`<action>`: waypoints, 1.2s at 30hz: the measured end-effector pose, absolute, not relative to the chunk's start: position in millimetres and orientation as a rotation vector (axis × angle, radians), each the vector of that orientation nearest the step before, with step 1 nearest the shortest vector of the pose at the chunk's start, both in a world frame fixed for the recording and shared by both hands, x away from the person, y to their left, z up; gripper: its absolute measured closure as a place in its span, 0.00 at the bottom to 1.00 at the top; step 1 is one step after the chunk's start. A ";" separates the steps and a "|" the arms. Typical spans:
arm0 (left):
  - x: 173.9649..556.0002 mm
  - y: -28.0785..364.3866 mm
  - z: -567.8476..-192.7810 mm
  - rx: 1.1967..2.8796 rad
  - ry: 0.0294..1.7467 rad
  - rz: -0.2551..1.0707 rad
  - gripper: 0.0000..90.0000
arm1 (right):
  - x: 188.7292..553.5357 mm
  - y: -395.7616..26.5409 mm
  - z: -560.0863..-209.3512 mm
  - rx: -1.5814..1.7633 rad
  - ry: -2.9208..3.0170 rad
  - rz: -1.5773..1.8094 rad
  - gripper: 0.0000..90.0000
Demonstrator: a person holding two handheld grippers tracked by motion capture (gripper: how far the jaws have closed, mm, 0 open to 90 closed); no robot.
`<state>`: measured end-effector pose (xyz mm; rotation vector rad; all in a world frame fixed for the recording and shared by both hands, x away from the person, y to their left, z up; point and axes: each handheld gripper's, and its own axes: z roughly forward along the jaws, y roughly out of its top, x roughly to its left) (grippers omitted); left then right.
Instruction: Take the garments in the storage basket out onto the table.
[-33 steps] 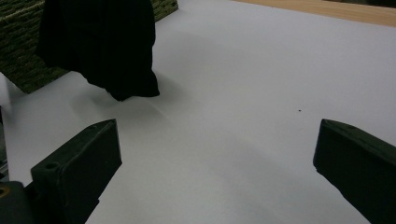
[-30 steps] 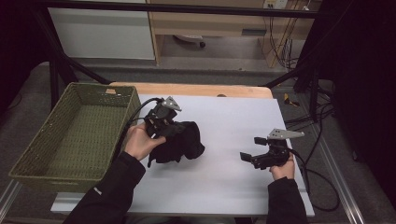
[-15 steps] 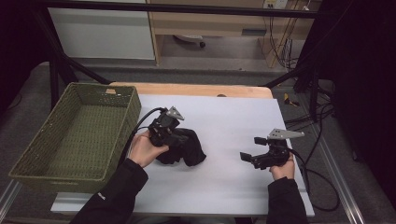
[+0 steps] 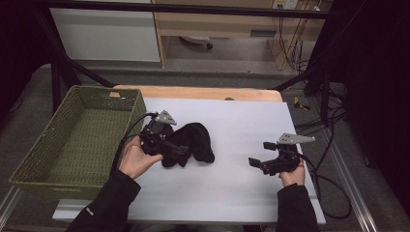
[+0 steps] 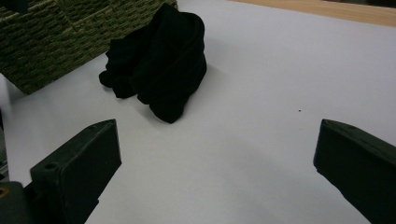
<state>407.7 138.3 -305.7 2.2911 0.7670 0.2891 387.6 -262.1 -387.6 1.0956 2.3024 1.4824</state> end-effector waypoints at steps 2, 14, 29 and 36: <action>403.2 148.5 -303.4 2.272 0.791 0.307 0.11 | 387.6 -262.1 -387.6 1.097 2.300 1.483 0.01; 383.1 185.8 -302.6 2.217 0.820 0.404 0.03 | 387.7 -262.3 -387.6 1.095 2.298 1.483 0.01; 373.2 236.6 -317.6 2.153 0.907 0.441 0.03 | 388.1 -262.1 -388.1 1.095 2.304 1.476 0.01; 372.4 250.8 -322.1 2.137 0.933 0.444 0.03 | 388.3 -261.4 -388.8 1.098 2.309 1.466 0.01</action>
